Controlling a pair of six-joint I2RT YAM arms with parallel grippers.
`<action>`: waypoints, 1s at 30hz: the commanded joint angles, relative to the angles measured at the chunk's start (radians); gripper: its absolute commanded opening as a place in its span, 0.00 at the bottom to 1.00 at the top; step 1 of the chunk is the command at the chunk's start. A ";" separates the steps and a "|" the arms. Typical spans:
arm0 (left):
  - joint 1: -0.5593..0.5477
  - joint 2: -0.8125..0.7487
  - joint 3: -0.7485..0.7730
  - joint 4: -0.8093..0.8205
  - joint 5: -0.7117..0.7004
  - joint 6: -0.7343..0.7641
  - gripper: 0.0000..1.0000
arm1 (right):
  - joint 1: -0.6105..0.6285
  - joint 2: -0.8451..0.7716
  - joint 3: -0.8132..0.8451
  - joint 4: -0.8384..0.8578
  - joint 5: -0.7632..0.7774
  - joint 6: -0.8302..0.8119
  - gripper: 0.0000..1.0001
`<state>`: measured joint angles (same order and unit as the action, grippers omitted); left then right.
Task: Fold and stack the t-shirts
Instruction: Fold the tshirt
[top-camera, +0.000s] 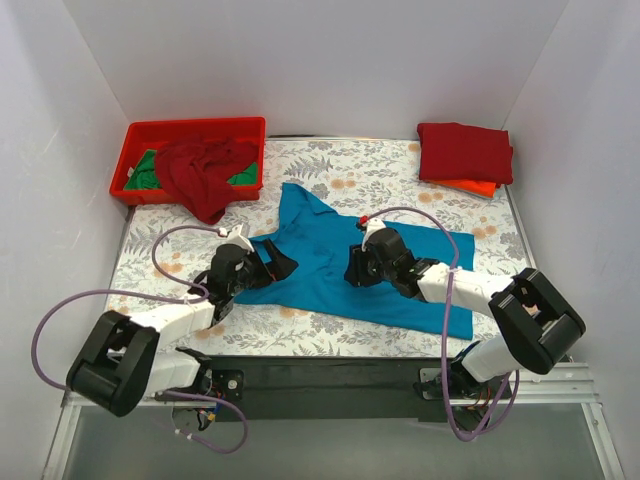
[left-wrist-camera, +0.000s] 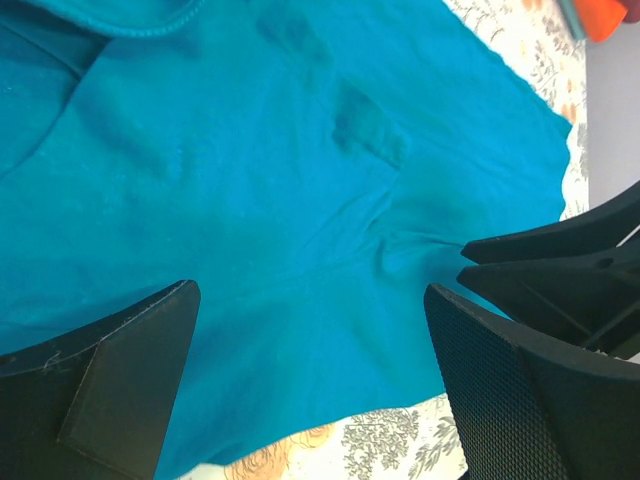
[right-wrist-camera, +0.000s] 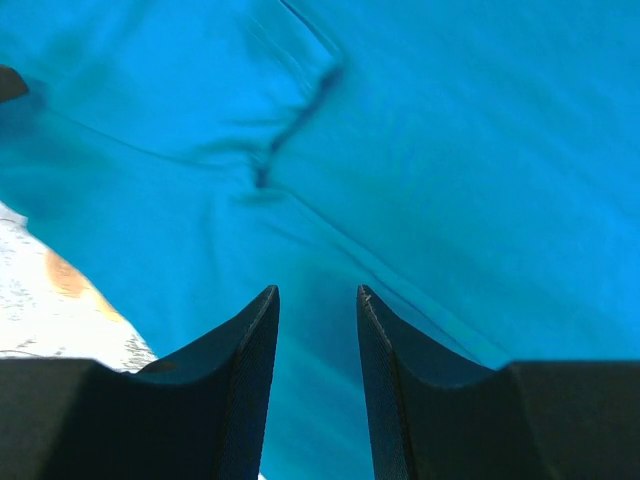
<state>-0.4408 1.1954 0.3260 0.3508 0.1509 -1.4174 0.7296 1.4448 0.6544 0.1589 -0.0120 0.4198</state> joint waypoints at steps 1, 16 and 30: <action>-0.004 0.061 -0.010 0.112 0.032 0.008 0.94 | 0.002 -0.021 -0.030 0.022 0.053 0.020 0.44; -0.004 -0.140 -0.171 -0.050 -0.047 -0.047 0.94 | 0.053 -0.021 -0.168 0.021 0.055 0.106 0.43; -0.019 -0.460 -0.254 -0.236 -0.056 -0.097 0.94 | 0.131 -0.202 -0.259 -0.005 0.090 0.160 0.43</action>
<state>-0.4549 0.7780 0.0830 0.1867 0.1158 -1.5028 0.8474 1.2663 0.4091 0.1978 0.0563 0.5652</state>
